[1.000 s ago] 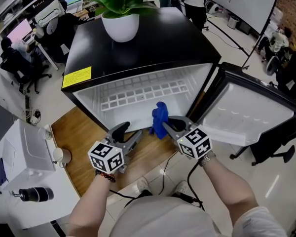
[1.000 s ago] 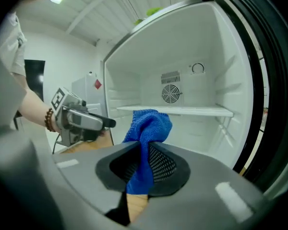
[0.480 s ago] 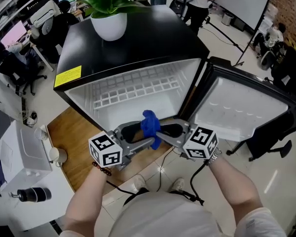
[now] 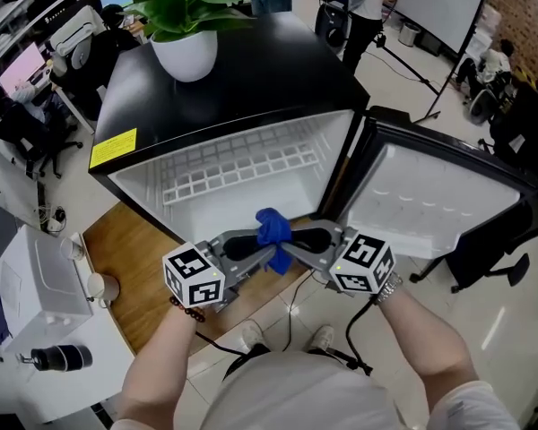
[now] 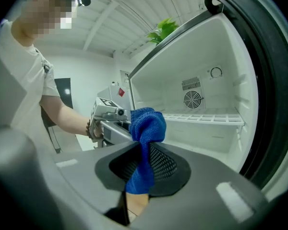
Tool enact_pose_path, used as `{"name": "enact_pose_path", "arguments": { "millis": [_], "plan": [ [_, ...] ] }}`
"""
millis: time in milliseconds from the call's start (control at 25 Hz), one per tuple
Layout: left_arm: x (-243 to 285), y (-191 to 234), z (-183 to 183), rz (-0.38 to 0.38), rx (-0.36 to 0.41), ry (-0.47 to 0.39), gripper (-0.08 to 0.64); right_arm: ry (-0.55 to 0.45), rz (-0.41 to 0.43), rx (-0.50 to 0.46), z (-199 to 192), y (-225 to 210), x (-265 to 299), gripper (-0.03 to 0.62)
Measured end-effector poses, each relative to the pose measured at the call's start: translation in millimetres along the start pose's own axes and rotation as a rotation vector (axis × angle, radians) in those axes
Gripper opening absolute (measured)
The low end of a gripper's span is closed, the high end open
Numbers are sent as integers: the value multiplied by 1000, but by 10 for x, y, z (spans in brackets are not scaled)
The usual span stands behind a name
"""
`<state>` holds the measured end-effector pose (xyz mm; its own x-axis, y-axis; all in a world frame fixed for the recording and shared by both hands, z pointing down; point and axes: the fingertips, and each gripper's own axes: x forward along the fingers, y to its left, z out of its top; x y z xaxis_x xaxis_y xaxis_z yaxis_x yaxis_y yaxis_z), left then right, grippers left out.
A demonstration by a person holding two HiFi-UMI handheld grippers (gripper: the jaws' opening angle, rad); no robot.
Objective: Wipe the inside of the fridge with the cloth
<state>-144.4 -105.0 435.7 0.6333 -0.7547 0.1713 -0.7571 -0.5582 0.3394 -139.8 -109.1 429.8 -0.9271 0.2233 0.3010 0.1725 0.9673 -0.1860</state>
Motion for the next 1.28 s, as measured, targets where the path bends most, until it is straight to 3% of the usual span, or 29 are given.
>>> {"name": "enact_pose_path", "arguments": {
  "millis": [360,560,680,920,1280],
  "plan": [
    [114,538,19,258,57,-8,74,12,-318,-64,-57,-485,-103,69],
    [250,849,-52,392,105,32,74,-16,-430,-89,18,-626,-190,54],
    [343,1032,-133,451,114,47,74,-23,-460,-113,44,-625,-232,2],
    [519,1448,-259,583,96,63,74,-16,-476,-108,-20,-602,-279,2],
    [842,1955,-158,684,83,27,72,8,-441,-141,-56,-462,-262,2]
  ]
}}
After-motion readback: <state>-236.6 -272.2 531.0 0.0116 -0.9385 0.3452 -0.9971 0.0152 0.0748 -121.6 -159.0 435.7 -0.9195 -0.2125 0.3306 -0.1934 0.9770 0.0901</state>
